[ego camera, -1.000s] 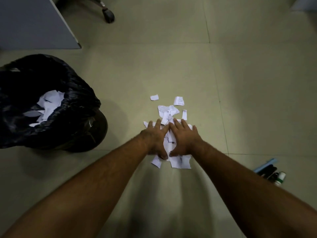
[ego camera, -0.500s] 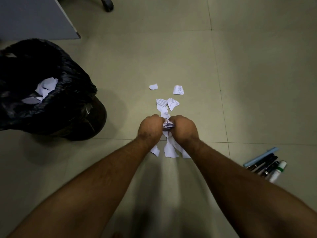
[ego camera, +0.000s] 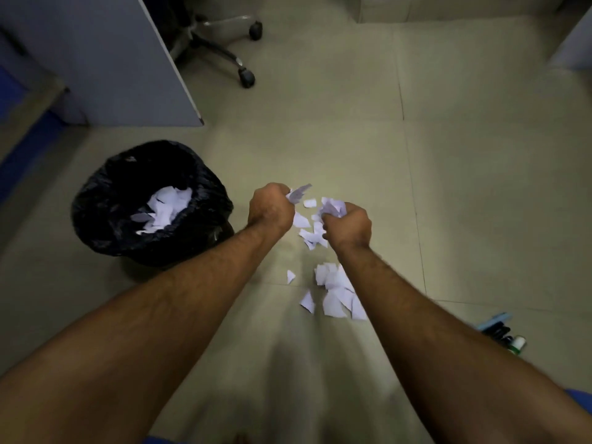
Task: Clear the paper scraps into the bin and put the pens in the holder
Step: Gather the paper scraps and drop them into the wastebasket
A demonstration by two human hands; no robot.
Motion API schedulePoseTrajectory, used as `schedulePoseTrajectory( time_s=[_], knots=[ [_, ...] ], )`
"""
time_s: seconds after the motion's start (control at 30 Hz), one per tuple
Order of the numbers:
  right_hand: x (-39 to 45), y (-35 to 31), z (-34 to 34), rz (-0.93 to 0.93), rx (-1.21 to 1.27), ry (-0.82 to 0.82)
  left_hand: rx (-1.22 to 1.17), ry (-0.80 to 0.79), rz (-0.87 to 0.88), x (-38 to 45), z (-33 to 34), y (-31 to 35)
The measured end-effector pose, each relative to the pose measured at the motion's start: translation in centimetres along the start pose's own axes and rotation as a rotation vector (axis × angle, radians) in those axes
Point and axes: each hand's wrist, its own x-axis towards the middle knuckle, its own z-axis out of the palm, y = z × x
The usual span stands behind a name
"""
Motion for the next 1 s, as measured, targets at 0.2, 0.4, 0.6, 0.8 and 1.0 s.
schedulePoseTrajectory(
  time_s=[0.2,0.4,0.6,0.8,1.0],
  knots=[
    [-1.9,-9.6,6.0,-0.12,0.136,-0.105,-0.041,0.161,-0.049,2.5,-11.1,-0.6],
    [-5.9,-15.8,13.7,-0.243,-0.004,-0.232,-0.023,0.315,-0.19,4.0,-17.9,-6.8],
    [-8.0,-17.1,18.7,-0.444,-0.43,-0.363,0.039,0.269,-0.323,3.7,-17.3,-14.1],
    [-8.4,-17.5,18.2,-0.536,-0.524,-0.326,0.048,0.189,-0.238,3.4,-17.9,-14.0],
    [-7.2,-17.2,15.3,-0.45,-0.27,-0.212,-0.016,0.231,-0.179,3.5,-17.9,-9.9]
  ],
)
